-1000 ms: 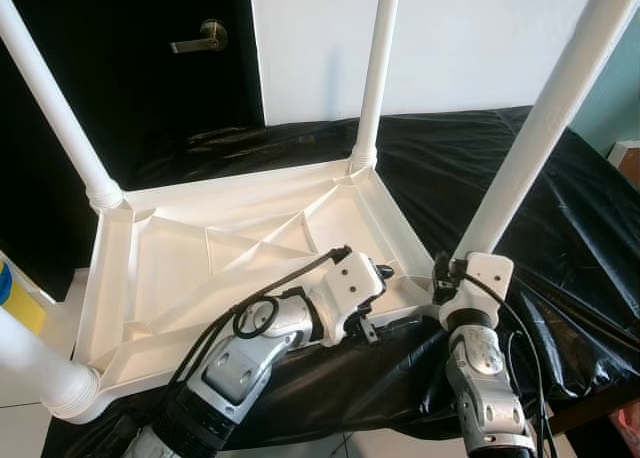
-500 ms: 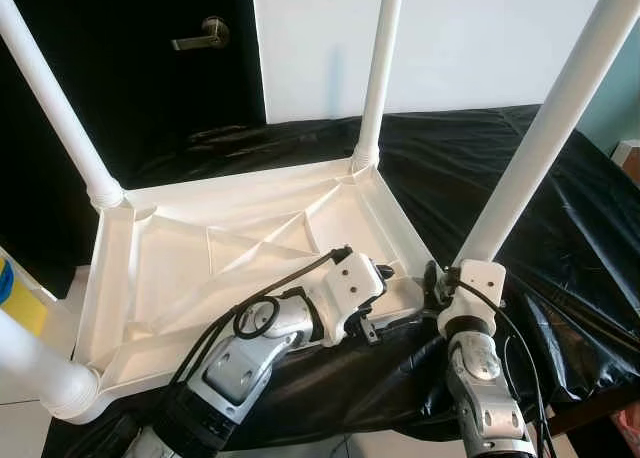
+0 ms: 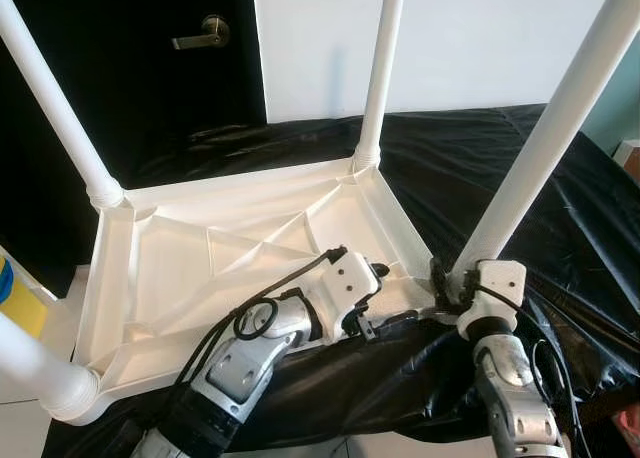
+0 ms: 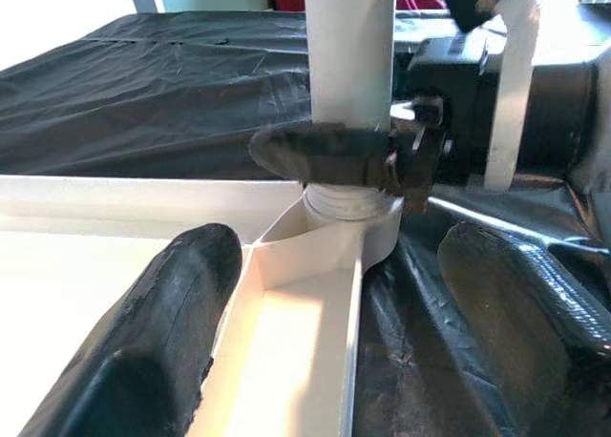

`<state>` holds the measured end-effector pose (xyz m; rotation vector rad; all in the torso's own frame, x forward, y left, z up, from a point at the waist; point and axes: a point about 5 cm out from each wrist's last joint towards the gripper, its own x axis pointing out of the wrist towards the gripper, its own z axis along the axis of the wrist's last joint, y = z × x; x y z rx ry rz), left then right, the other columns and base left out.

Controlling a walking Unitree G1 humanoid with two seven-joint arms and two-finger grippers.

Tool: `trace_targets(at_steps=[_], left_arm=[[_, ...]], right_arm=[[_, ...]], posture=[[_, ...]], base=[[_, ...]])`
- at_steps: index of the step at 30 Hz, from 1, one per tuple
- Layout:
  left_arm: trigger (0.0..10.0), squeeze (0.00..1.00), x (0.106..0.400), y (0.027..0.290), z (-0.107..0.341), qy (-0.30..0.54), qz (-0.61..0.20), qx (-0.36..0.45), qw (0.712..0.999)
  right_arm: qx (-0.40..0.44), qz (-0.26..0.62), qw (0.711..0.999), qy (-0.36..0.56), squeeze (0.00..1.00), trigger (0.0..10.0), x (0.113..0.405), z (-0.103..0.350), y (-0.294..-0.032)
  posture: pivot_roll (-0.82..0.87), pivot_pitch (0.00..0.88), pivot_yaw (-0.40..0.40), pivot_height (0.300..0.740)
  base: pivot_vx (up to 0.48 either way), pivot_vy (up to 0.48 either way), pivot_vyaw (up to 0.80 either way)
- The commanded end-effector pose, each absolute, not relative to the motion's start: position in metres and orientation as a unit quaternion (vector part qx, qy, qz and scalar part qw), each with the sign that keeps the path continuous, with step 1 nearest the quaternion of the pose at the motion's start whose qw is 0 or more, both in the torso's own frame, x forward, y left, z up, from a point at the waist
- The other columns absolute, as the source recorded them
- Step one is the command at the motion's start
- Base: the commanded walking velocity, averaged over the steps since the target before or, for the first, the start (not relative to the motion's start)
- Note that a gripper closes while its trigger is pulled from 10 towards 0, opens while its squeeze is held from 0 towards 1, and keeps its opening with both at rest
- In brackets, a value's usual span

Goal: Building children table

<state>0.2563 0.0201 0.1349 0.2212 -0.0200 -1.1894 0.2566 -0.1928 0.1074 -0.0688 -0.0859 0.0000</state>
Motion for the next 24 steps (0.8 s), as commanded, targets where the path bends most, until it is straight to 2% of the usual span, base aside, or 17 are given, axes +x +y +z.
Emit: trace_targets(at_steps=[1, 6, 8, 13, 24], left_arm=[[10.0, 0.00, 0.261, 0.026, 0.127, -0.004, -0.517, 0.108, 0.849], [10.0, 0.00, 0.261, 0.026, 0.126, -0.003, -0.517, 0.107, 0.849], [10.0, 0.00, 0.258, 0.026, 0.122, 0.006, -0.526, 0.114, 0.843], [10.0, 0.00, 0.253, 0.021, 0.122, 0.009, -0.543, 0.116, 0.831], [10.0, 0.00, 0.253, 0.018, 0.123, 0.004, -0.559, 0.120, 0.820]], right_arm=[[-0.025, 0.036, 0.998, -0.046, 0.00, 10.0, 0.255, 0.105, -0.193], [-0.024, 0.051, 0.997, -0.050, 0.00, 10.0, 0.255, 0.106, -0.193], [-0.024, 0.108, 0.993, -0.051, 0.00, 10.0, 0.257, 0.108, -0.195], [-0.035, 0.166, 0.984, -0.045, 0.00, 10.0, 0.261, 0.109, -0.197], [-0.073, 0.206, 0.975, -0.038, 0.00, 10.0, 0.273, 0.106, -0.201]], posture=[[-0.04, 0.000, -0.008, 0.740], [-0.04, 0.000, -0.006, 0.740], [-0.04, 0.000, 0.001, 0.740], [-0.04, 0.000, 0.001, 0.740], [-0.05, 0.000, 0.014, 0.740]], base=[[0.000, 0.000, 0.00], [0.000, 0.000, 0.00], [0.000, 0.000, 0.00], [0.000, 0.000, 0.00], [0.000, 0.000, 0.00]])
